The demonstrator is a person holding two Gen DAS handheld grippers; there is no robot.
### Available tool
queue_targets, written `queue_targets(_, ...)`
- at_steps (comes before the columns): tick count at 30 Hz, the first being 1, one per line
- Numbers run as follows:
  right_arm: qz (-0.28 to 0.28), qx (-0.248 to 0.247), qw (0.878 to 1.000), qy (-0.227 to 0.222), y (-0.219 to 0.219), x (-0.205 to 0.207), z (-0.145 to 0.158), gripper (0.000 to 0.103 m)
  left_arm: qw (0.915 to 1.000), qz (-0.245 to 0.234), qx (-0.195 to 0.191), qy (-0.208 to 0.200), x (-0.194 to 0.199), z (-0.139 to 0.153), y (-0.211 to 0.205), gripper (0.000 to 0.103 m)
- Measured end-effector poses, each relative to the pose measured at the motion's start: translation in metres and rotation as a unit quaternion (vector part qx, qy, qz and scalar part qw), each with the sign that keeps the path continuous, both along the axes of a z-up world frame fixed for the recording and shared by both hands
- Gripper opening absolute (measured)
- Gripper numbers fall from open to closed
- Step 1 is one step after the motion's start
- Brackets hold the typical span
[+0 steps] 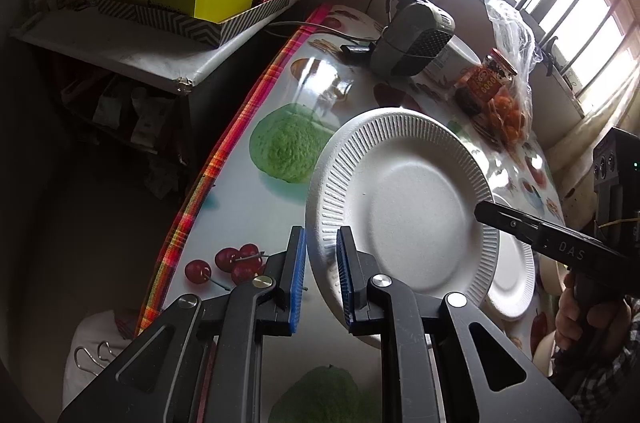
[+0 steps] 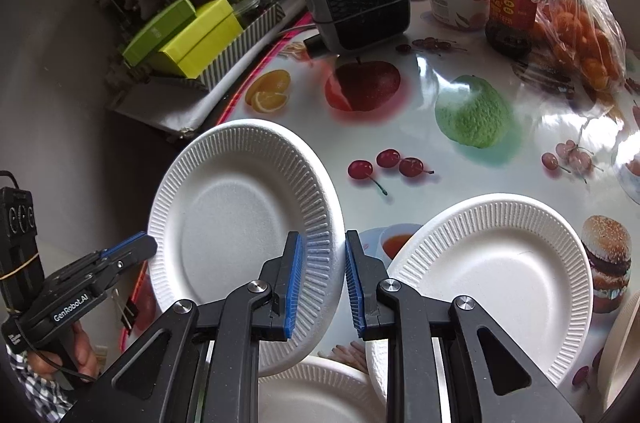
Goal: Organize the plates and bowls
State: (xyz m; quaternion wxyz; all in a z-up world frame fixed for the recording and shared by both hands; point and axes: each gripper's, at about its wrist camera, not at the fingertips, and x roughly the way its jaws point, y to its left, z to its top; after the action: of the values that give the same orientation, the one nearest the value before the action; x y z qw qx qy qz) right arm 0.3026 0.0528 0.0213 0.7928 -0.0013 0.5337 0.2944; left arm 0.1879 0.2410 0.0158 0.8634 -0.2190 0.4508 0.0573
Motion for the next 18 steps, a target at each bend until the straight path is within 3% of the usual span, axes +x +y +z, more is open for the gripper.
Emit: queue_targets(18, -0.017, 0.0, 1.0, 0.002, -0.047, -0.051, 0.015, 0.021, 0.9993, -0.037, 0.0, -0.003, -0.028, 0.007, -0.04, 0.017)
